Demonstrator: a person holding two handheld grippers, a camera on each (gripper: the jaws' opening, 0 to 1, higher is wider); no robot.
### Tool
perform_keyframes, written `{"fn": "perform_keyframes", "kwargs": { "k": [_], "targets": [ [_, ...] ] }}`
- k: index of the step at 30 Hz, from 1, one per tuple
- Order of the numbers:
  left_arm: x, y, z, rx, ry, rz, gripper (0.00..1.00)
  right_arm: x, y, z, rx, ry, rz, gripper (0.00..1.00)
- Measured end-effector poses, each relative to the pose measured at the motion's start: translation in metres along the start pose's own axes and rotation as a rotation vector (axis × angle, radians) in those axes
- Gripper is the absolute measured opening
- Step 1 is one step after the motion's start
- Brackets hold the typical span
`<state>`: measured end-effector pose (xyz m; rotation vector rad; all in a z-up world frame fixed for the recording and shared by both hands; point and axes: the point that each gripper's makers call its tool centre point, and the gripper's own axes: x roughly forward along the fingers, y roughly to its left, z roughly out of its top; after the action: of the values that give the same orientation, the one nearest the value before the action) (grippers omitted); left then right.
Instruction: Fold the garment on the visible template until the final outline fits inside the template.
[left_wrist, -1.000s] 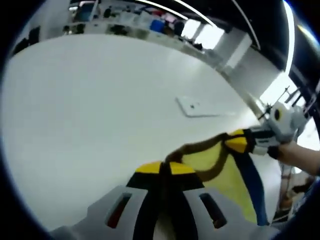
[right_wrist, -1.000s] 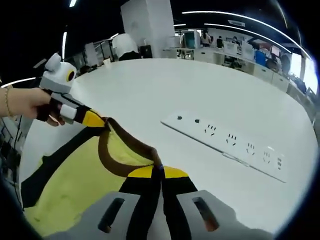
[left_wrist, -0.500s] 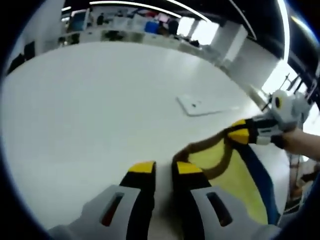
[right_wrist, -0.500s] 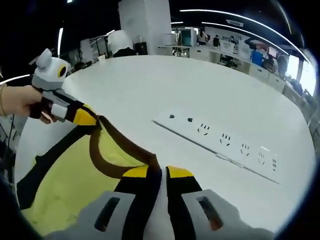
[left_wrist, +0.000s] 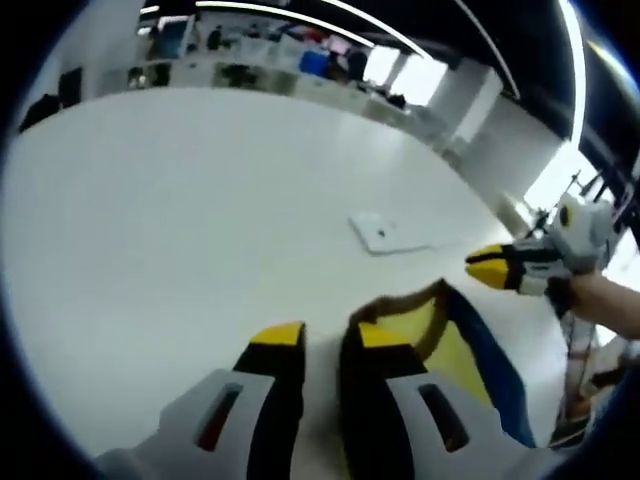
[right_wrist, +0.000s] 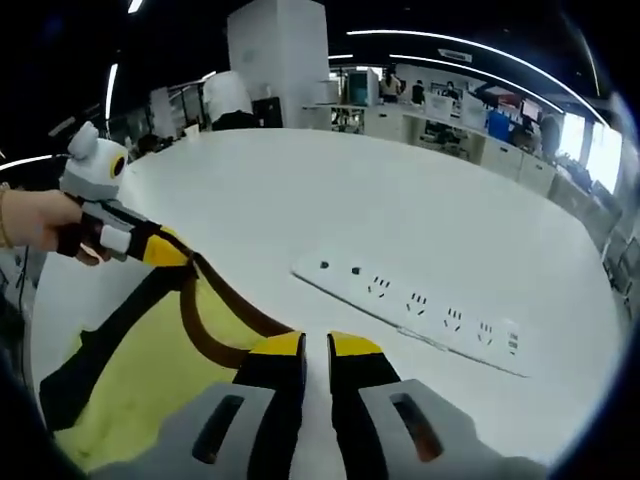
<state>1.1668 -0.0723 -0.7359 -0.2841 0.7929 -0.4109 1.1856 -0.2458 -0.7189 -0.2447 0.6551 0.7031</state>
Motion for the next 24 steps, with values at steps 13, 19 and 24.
{"fn": "perform_keyframes", "kwargs": {
  "k": [13, 19, 24],
  "targets": [
    [-0.019, -0.006, -0.001, -0.136, -0.042, -0.042, 0.32, -0.030, -0.005, -0.008, 0.009, -0.001, -0.020, 0.09],
    [-0.044, -0.019, -0.006, 0.045, -0.061, -0.019, 0.42, -0.052, 0.009, -0.005, 0.022, -0.044, 0.002, 0.14],
    [-0.074, -0.042, -0.014, 0.136, -0.106, -0.057, 0.45, -0.076, 0.033, -0.005, 0.011, -0.091, 0.042, 0.23]
  ]
}}
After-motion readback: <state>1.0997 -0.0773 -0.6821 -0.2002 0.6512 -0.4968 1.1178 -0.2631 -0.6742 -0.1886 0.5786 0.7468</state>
